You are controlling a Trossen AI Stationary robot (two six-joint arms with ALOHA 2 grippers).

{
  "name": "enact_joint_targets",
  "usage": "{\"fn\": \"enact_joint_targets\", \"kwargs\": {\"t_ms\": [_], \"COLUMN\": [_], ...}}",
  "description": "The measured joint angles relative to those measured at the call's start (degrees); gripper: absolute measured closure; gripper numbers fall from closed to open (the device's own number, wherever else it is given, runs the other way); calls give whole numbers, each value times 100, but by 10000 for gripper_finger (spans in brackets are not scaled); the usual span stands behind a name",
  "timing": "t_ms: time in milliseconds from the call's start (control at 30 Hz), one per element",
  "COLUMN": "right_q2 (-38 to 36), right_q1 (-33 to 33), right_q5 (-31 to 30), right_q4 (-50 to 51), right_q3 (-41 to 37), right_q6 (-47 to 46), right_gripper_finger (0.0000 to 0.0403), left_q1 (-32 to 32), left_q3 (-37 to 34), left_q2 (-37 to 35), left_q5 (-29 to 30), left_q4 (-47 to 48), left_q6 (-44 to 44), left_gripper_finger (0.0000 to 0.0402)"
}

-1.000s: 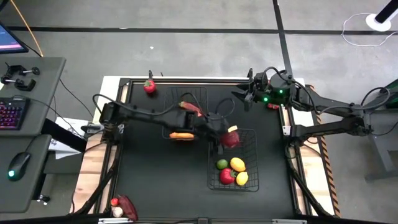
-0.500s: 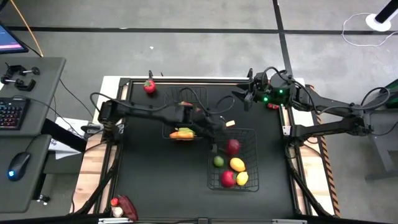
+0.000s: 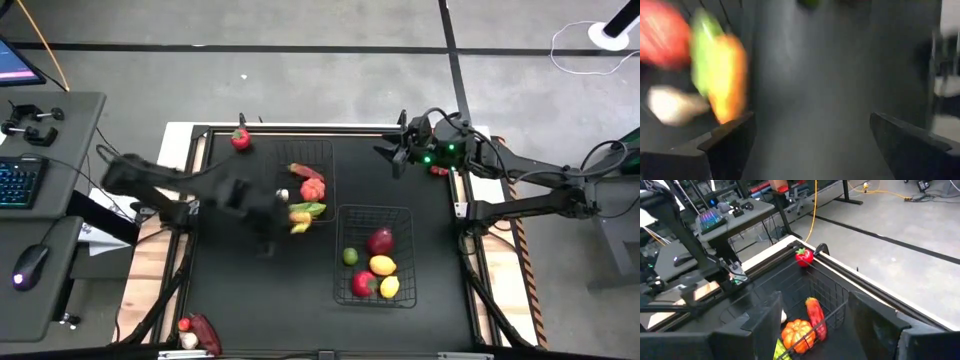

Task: Sort produce into baskets
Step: Put the red chili pepper into the top black wire basket

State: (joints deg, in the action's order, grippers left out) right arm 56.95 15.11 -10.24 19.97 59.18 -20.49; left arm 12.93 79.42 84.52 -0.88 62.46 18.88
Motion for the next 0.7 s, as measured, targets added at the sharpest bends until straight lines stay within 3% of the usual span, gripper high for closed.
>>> {"fn": "enact_joint_targets", "kwargs": {"t_ms": [133,300,433,700], "right_q2": [0,0,0,0], "right_q1": [0,0,0,0], "right_q5": [-2,-77,-129,-320], "right_q4": [178,366,457,471], "right_q3": [0,0,0,0], "right_q6": [87,150,150,150], "right_gripper_finger": [180,180,180,180], "left_q1": [1011,2529,3399,4446], "left_q3": [-1300,-2198,-2167,-1683], "left_q2": [-792,-919,-574,204], "left_q5": [-524,-1415,-1452,-1032], "left_q4": [21,-153,-499,-1230], "left_q6": [1291,2404,2906,3239], "left_gripper_finger": [25,25,25,25]}}
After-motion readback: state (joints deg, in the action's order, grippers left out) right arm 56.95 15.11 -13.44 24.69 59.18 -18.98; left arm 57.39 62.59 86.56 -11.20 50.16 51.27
